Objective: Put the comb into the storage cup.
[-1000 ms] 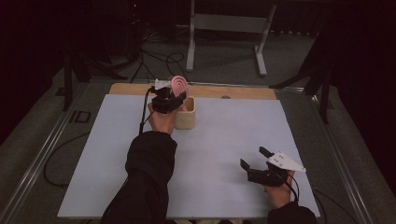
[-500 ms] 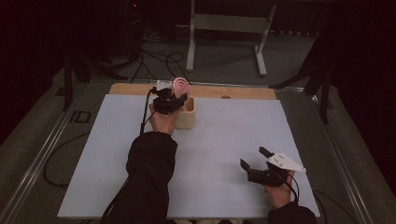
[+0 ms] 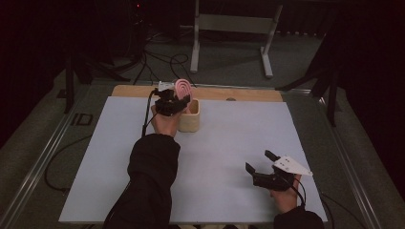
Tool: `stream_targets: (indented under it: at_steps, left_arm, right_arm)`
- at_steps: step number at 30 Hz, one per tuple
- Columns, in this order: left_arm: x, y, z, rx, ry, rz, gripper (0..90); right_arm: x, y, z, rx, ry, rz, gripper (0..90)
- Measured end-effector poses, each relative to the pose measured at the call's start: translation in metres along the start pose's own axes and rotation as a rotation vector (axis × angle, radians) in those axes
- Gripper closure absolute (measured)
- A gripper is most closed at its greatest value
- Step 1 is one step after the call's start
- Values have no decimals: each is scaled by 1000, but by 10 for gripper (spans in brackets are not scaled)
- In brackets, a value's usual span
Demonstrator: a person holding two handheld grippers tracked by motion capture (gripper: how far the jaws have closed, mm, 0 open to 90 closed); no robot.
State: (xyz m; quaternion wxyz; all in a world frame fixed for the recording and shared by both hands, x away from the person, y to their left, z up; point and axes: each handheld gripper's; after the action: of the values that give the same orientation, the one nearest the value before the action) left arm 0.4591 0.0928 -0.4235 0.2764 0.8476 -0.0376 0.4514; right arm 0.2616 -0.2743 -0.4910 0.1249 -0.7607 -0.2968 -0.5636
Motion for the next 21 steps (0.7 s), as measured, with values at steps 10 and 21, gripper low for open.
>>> stream_targets:
  at_steps: [10,21]
  left_arm:
    - [3,-6,-2,25,-10,2,576]
    - [3,-8,-3,61,-8,-3,339]
  right_arm:
    - [0,0,0,2,0,1,89]
    - [0,0,0,0,0,2,88]
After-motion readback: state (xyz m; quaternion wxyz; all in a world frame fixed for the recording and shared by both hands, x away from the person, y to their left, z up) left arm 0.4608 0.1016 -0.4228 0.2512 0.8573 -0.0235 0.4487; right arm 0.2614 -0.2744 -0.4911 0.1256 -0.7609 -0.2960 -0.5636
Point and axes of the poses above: each handheld gripper's, and its own axes: z roughly forward along the jaws, x roughly out of its top, y roughly to its right, and after that the axes turned 11 degrees about -z, right-handed
